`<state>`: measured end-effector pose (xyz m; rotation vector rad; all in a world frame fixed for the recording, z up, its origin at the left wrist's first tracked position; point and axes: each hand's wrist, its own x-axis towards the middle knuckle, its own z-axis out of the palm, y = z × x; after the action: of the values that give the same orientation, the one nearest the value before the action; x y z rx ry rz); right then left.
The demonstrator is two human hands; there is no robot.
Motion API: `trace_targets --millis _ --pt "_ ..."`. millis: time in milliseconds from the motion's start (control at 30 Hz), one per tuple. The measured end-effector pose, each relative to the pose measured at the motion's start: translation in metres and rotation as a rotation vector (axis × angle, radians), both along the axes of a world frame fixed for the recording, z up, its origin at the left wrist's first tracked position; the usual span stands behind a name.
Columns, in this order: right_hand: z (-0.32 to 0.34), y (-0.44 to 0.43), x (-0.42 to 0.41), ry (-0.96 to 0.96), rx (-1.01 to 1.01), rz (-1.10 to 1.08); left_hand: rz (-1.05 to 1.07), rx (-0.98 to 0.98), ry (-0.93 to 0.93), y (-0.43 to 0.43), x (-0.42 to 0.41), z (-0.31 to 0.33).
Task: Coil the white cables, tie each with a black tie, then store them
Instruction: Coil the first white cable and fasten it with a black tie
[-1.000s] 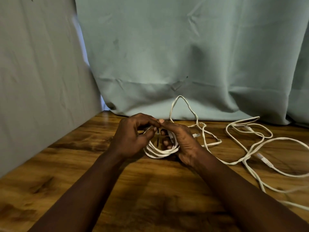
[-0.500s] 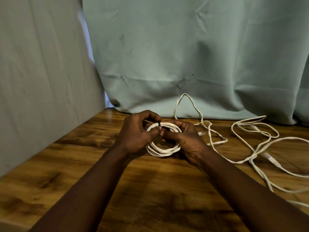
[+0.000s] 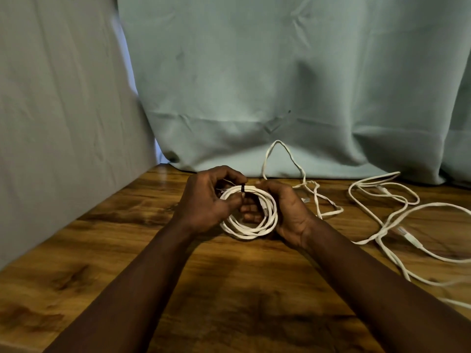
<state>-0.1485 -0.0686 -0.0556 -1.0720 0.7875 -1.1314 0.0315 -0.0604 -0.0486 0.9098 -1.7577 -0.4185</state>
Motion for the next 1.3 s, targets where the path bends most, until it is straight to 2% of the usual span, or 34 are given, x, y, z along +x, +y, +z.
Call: trace_targets --millis 267,667,800,933,1000,1067,1200,1300 --pt "0.004 0.006 0.007 0.167 -0.106 -0.17 -0.058 0.022 0.028 0.0 0.001 -0.001" --pt "0.015 0.005 0.003 0.08 -0.158 -0.258 -0.088 0.019 -0.004 0.0 -0.001 0.003" --pt "0.019 0.01 0.001 0.345 -0.341 -0.434 -0.125 0.063 0.024 0.001 0.001 0.004" --pt "0.018 0.017 0.004 0.246 -0.345 -0.505 -0.131 0.077 0.07 0.003 0.001 0.004" --pt "0.017 0.019 0.004 0.259 -0.415 -0.517 -0.123 0.069 0.078 0.002 0.001 0.003" --pt "0.016 0.02 0.003 0.387 -0.559 -0.542 -0.111 0.072 0.096 0.001 0.002 0.003" --pt "0.019 0.019 -0.003 0.812 -0.897 -0.546 -0.107 0.101 0.143 0.0 0.004 0.002" --pt "0.022 0.015 -0.008 0.845 -0.933 -0.503 -0.095 0.106 0.146 0.0 0.004 0.001"
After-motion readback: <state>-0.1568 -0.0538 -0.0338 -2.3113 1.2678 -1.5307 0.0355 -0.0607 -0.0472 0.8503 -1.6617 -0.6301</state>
